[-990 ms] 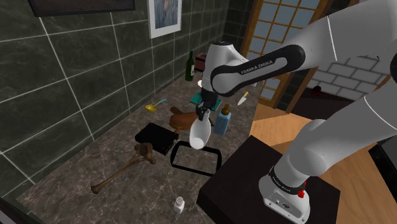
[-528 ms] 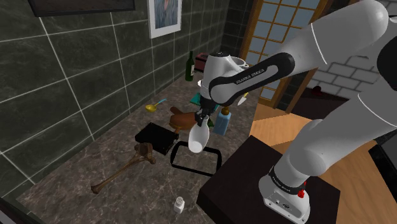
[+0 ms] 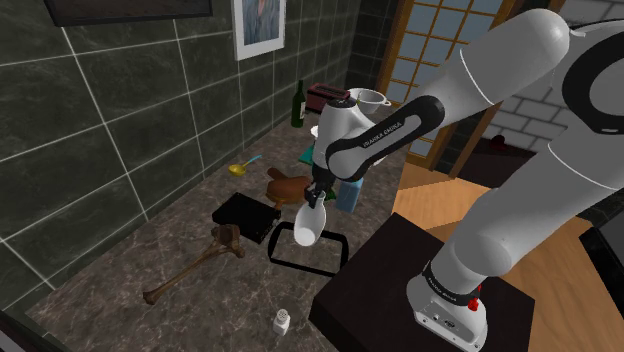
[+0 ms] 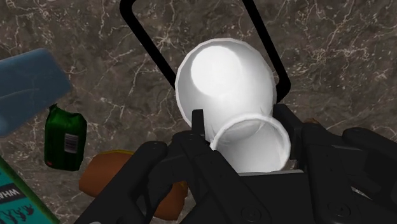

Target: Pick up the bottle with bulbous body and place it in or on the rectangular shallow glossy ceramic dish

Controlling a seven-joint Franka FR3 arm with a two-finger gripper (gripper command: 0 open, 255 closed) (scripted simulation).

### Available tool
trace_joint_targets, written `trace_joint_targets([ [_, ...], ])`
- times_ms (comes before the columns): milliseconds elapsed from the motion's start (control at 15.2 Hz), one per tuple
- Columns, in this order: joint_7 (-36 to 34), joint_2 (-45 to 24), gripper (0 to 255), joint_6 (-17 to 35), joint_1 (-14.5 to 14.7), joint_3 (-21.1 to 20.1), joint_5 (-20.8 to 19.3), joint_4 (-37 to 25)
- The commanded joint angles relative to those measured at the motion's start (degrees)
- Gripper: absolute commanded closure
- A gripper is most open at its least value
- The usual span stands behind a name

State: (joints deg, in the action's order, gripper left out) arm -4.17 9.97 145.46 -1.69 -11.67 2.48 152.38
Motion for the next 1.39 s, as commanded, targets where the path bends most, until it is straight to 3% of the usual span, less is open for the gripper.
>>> trace_joint_targets([
  [0, -0.3, -1.4, 255, 1.9, -0.1, -0.1, -0.4, 0.5],
  [594, -0.5, -2.1, 255, 2.7, -0.2, -0.2, -0.6, 0.6],
  [660, -0.5, -2.1, 0, 2.7, -0.2, -0.2, -0.6, 0.6],
  [990, -0.5, -2.1, 0, 2.7, -0.2, -0.2, -0.6, 0.6],
  [1254, 0.8, 5.2, 0, -6.2, 0.4, 0.4, 1.1, -1.2],
  [1320, 0.8, 5.2, 0, -6.2, 0.4, 0.4, 1.1, -1.2],
])
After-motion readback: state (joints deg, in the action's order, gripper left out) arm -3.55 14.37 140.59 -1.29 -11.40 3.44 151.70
